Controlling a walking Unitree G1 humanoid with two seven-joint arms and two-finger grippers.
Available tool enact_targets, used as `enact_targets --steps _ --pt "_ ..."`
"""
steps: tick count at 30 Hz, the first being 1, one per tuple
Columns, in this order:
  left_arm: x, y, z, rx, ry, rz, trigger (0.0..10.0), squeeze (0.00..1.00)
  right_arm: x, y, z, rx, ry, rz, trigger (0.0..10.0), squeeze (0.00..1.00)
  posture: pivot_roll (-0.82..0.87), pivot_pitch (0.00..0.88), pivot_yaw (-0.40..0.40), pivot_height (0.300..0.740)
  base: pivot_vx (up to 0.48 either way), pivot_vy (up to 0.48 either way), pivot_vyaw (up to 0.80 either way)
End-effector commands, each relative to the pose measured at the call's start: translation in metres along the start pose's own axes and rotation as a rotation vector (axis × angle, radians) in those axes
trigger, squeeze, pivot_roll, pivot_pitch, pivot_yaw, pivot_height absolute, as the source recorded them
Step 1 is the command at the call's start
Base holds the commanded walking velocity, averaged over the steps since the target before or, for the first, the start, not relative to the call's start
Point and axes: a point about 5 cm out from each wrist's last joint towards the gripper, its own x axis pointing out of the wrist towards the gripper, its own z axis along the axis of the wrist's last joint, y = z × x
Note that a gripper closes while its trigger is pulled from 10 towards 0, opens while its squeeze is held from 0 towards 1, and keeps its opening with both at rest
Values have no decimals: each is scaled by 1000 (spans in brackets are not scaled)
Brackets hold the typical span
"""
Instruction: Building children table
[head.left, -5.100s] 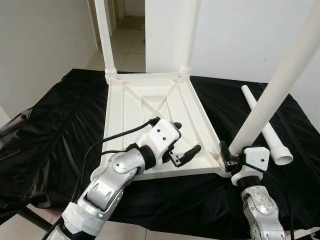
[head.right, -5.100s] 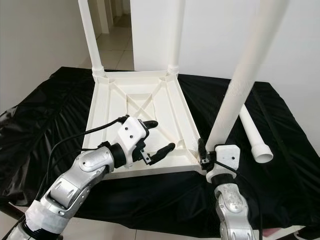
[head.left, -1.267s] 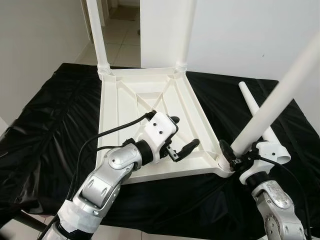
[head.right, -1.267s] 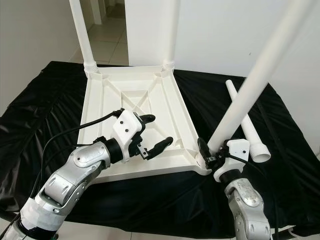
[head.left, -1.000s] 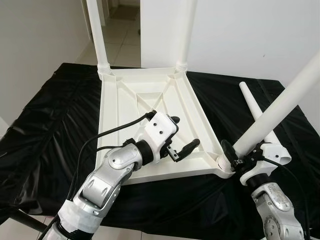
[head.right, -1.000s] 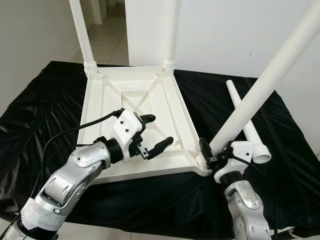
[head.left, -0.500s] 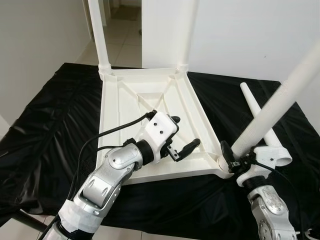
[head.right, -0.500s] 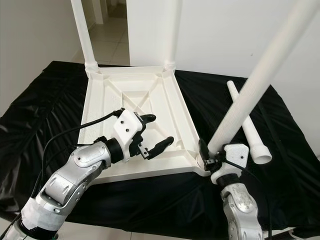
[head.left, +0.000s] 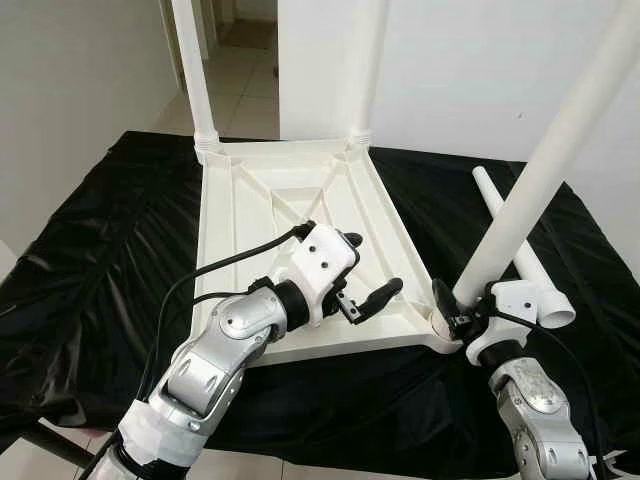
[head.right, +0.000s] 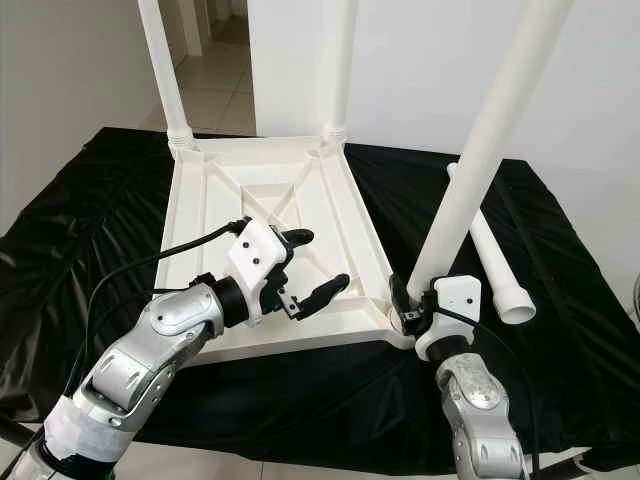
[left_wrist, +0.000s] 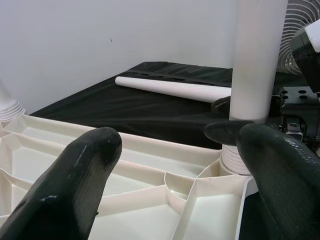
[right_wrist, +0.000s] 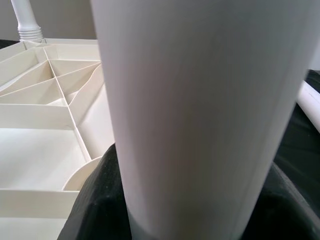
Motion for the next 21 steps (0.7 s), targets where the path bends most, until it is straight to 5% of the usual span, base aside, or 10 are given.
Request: enact_targets --steps 1,21 --pt "0 -2 1 4 0 -42 10000 0 -9 2 -40 31 229 0 10000 0 -20 84 15 740 0 0 0" --pt "1 -3 1 3 -5 -39 10000 0 2 -6 -32 29 249 -15 10000 0 -24 85 17 740 0 0 0"
